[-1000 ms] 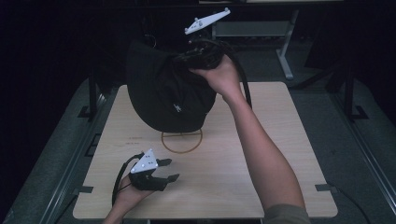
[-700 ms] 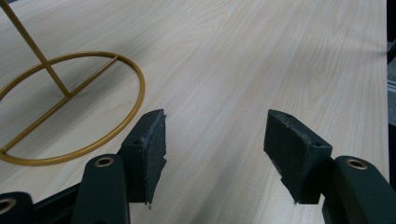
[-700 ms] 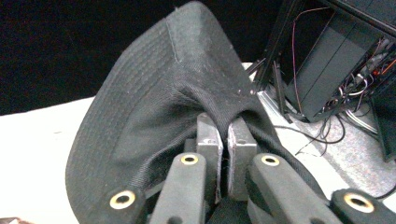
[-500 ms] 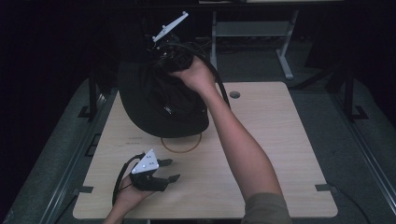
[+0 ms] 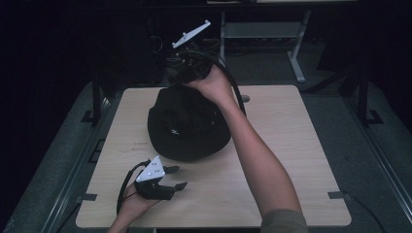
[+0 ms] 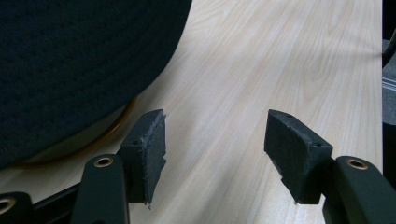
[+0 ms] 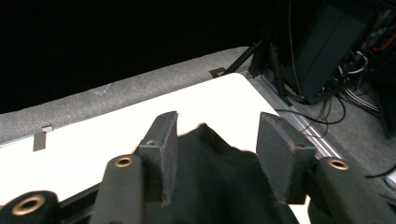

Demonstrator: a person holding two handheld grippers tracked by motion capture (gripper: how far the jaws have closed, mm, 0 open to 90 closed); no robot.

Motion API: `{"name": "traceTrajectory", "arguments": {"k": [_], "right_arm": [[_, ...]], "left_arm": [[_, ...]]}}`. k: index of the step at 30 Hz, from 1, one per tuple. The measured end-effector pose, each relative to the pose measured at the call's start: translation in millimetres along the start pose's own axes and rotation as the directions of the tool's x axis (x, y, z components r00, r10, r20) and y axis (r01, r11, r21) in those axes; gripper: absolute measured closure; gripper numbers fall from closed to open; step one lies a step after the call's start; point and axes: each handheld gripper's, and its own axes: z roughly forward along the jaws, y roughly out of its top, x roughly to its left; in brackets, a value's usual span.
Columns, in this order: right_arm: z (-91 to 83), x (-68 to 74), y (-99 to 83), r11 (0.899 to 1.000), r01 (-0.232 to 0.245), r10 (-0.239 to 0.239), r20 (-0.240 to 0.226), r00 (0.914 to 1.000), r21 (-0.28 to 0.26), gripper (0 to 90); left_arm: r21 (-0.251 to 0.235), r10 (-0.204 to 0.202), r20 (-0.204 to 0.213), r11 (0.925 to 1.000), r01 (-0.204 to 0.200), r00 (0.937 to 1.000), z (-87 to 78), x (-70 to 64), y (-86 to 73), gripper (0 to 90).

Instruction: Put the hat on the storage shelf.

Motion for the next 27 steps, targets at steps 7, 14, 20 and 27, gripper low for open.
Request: {"name": "traceTrajectory", "arguments": {"k": [7,14,20,27], "right_arm": [[-24.4,-12.4,-27.1,0.996,-0.07,0.07,-0.01,0.9975,-0.052,38.6],[-41.3,-21.3,-49.6,0.992,-0.106,0.105,-0.02,0.9943,-0.073,35.9],[-59.4,-27.7,-72.2,0.984,-0.148,0.147,-0.018,0.989,-0.099,33.9],[-71.3,-31.0,-92.2,0.98,-0.165,0.165,-0.01,0.9863,-0.11,31.9]], "left_arm": [[-0.051,-0.047,0.014,0.9976,0.047,0.9988,-3.4,1.4,2.1,36.7],[-0.033,-0.048,0.006,0.9983,0.048,0.9988,-3.2,7.3,-1.0,35.2],[-0.029,-0.047,0.007,0.9985,0.047,0.9989,-2.0,6.3,-1.3,34.9],[-0.013,-0.045,0.009,0.9989,0.045,0.9989,1.2,4.3,-1.7,34.2]]}}
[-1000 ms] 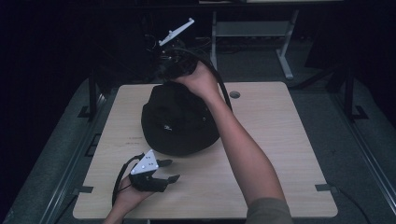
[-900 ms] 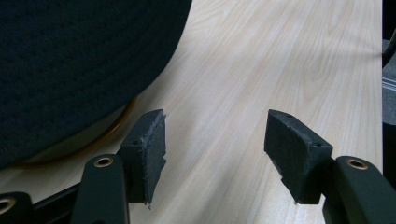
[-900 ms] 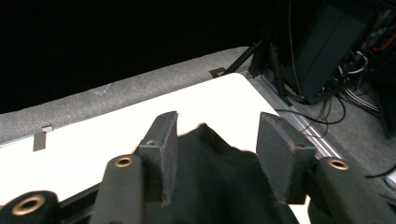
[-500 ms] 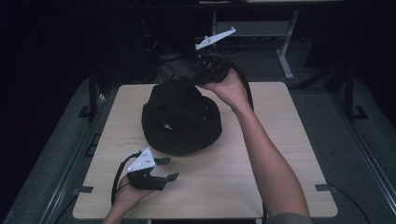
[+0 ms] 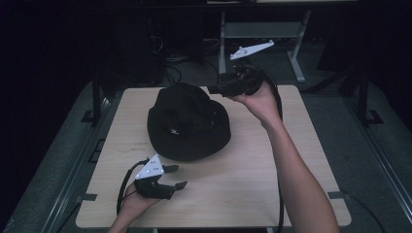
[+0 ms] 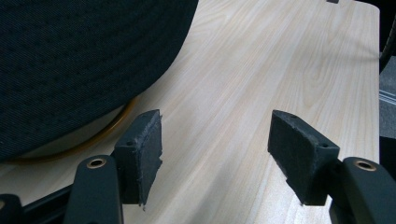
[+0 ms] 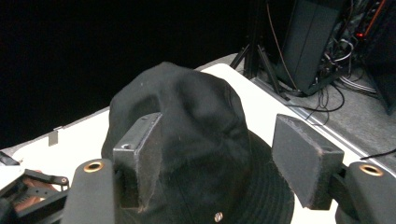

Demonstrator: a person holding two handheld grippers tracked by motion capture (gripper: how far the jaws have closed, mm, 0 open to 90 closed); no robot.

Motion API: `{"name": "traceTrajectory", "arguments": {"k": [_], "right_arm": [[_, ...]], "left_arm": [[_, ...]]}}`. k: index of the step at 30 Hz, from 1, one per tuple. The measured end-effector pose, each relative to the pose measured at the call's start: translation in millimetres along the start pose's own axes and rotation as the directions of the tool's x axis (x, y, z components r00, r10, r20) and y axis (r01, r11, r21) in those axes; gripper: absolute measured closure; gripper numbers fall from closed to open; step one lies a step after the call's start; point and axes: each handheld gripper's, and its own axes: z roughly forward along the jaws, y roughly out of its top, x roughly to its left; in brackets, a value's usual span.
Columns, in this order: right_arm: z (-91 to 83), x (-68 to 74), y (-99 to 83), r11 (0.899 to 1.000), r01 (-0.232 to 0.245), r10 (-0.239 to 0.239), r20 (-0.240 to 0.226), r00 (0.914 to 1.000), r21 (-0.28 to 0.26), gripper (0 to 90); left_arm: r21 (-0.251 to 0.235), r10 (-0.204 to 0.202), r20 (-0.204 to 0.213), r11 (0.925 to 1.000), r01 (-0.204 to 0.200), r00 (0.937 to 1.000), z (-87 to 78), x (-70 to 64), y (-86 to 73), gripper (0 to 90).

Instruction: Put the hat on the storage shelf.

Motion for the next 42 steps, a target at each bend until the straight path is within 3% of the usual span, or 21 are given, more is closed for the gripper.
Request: {"name": "traceTrajectory", "arguments": {"k": [17,22,42], "right_arm": [[-24.2,-15.8,-32.7,0.998,-0.066,0.066,0.03,0.9973,-0.004,29.0],[-29.2,-17.5,-41.4,0.997,-0.074,0.074,0.04,0.9964,-0.002,28.3],[-47.4,-20.2,-78.1,0.994,-0.105,0.104,0.065,0.9925,0.022,26.1]], "left_arm": [[0.007,-0.009,-0.009,0.9999,0.009,0.9999,1.7,2.1,-2.1,31.8],[-0.001,-0.023,-0.008,0.9997,0.023,0.9997,2.6,0.9,-2.7,31.5],[0.014,-0.013,-0.017,0.9998,0.014,0.9998,-0.1,4.4,-3.6,31.1]]}}
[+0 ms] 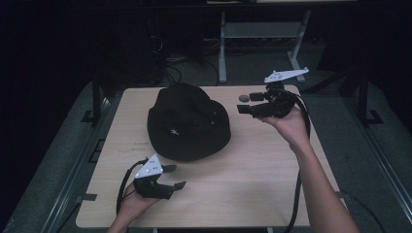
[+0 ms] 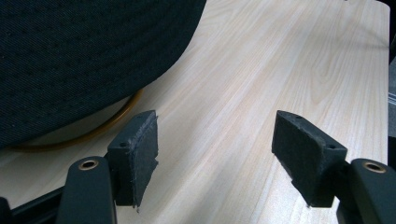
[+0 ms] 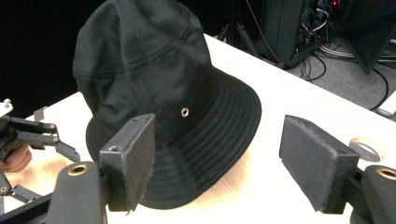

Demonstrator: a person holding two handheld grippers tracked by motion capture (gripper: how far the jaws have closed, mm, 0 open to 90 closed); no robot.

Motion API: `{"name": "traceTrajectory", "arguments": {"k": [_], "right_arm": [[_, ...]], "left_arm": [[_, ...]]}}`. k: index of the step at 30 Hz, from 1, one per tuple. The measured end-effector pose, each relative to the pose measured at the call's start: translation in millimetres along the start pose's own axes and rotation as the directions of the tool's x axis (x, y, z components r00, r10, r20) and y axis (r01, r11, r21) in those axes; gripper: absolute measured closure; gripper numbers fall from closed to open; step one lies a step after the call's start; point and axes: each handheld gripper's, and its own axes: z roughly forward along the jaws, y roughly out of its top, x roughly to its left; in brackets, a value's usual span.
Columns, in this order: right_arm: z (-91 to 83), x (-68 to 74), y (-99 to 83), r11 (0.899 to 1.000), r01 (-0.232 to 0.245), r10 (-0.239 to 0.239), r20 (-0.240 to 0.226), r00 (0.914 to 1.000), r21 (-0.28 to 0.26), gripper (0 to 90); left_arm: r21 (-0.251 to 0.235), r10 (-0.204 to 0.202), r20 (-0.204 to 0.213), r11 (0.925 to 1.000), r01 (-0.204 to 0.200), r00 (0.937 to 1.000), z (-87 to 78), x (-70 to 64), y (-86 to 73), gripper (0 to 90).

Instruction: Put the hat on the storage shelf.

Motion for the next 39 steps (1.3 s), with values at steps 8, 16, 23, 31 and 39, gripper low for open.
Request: {"name": "traceTrajectory", "arguments": {"k": [8,16,23,31,39], "right_arm": [[-7.4,0.1,-16.4,1.0,-0.013,0.013,0.004,0.9999,0.002,25.1],[-11.1,0.6,-33.0,1.0,-0.03,0.03,-0.002,0.9996,0.004,24.4],[-15.1,0.7,-51.1,0.999,-0.043,0.043,0.005,0.9991,0.008,23.3],[-22.3,1.9,-71.4,0.998,-0.068,0.068,0.012,0.9976,0.001,21.4],[-25.4,3.3,-90.2,0.998,-0.069,0.069,0.019,0.9974,-0.003,21.0]], "left_arm": [[-0.001,-0.014,-0.001,0.9999,0.014,0.9999,-0.1,0.0,-1.0,30.6],[0.0,-0.024,0.0,0.9997,0.024,0.9997,0.0,0.4,-1.1,28.4],[0.003,-0.029,-0.001,0.9996,0.029,0.9996,0.3,-0.7,-1.1,27.0],[-0.001,-0.04,-0.004,0.9992,0.04,0.9992,-0.2,-1.9,-0.2,24.0],[-0.006,-0.047,-0.009,0.9989,0.047,0.9988,-1.3,-1.1,0.0,22.7]]}}
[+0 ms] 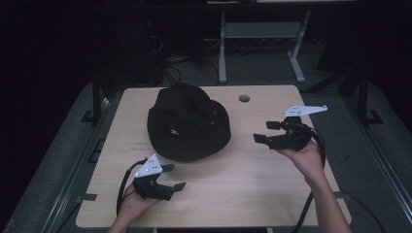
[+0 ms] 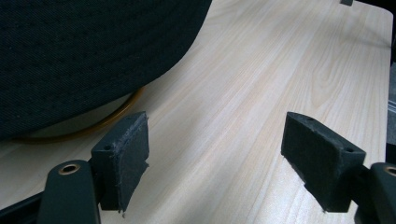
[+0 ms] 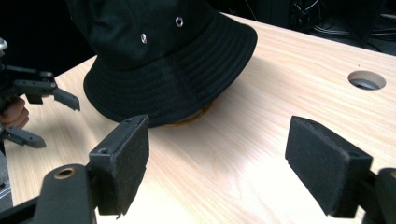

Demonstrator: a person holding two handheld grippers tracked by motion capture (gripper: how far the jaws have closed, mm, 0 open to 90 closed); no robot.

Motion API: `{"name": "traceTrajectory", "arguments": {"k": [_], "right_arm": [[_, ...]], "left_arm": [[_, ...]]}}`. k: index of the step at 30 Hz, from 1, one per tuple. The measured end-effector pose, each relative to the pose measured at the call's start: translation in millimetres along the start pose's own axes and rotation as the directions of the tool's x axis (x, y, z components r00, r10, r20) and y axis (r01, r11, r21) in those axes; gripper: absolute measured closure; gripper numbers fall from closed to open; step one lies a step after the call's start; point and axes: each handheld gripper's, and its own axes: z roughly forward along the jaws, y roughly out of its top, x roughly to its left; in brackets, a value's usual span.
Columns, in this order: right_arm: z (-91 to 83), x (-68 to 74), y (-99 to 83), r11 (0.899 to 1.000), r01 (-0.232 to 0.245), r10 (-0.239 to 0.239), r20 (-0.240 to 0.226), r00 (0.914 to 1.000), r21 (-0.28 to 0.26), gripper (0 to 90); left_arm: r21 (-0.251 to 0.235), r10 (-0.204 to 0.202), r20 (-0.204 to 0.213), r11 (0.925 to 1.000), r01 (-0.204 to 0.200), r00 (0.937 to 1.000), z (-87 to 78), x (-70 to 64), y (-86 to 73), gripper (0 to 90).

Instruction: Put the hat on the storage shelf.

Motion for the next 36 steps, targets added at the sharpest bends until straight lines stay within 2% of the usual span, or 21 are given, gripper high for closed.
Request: {"name": "traceTrajectory", "arguments": {"k": [4,14,20,26,36], "right_arm": [[-1.9,-0.3,-10.8,1.0,-0.006,0.006,-0.003,1.0,0.008,21.0],[-4.1,-0.1,-28.5,1.0,-0.018,0.018,-0.009,0.9998,0.009,21.1],[-4.1,-1.0,-47.5,0.999,-0.046,0.046,-0.008,0.9989,0.013,20.7],[-5.8,0.2,-59.5,0.998,-0.053,0.053,-0.006,0.9986,0.019,20.5],[-15.4,0.8,-82.4,0.997,-0.072,0.072,0.004,0.9974,0.013,19.8]], "left_arm": [[-0.012,-0.018,0.0,0.9998,0.018,0.9998,0.5,0.8,-0.5,21.8],[-0.007,-0.015,-0.003,0.9999,0.015,0.9999,1.2,1.1,-1.1,21.6],[0.003,-0.008,-0.005,1.0,0.008,1.0,0.4,1.2,-1.5,21.7],[0.005,-0.013,-0.007,0.9999,0.013,0.9999,0.6,0.8,-1.6,21.6],[0.008,-0.018,-0.016,0.9998,0.018,0.9997,0.2,1.5,-2.4,21.2]]}}
